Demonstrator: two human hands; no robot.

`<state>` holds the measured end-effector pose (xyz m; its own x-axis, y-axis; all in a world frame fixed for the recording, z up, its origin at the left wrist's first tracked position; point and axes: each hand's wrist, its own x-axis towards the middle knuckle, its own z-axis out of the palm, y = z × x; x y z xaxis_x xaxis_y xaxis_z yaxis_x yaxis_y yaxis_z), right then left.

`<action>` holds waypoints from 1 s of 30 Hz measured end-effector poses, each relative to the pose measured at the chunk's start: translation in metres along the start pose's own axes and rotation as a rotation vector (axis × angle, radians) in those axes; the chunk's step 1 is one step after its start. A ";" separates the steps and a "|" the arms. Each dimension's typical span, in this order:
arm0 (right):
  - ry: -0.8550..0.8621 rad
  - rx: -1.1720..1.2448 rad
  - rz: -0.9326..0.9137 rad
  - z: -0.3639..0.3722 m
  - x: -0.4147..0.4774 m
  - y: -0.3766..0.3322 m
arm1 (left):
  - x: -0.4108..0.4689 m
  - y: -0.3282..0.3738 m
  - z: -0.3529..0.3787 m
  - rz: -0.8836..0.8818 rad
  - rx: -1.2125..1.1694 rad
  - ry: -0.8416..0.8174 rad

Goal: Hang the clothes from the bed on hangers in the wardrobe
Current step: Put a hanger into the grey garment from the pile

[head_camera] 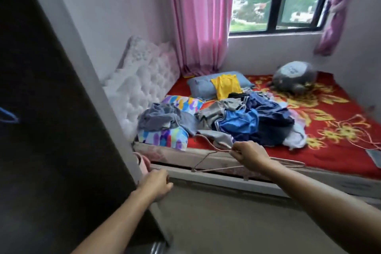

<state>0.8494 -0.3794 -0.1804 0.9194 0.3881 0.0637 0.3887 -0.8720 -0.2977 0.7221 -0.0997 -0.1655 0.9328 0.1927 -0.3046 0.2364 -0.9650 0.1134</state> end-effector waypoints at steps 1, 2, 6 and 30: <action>0.006 0.006 0.048 -0.008 0.005 0.029 | 0.020 0.027 0.000 0.029 0.016 0.008; 0.009 0.012 0.090 -0.016 0.008 0.057 | 0.038 0.054 0.002 0.053 0.025 0.007; 0.005 0.077 0.220 -0.040 0.024 0.155 | 0.099 0.147 0.014 0.128 -0.018 -0.054; 0.194 0.266 0.753 -0.055 0.304 0.463 | 0.537 0.345 -0.018 0.333 0.078 -0.247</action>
<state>1.3126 -0.6813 -0.2462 0.9318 -0.3524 -0.0869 -0.3412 -0.7688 -0.5409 1.3093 -0.3264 -0.2731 0.8594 -0.1712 -0.4819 -0.0971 -0.9798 0.1749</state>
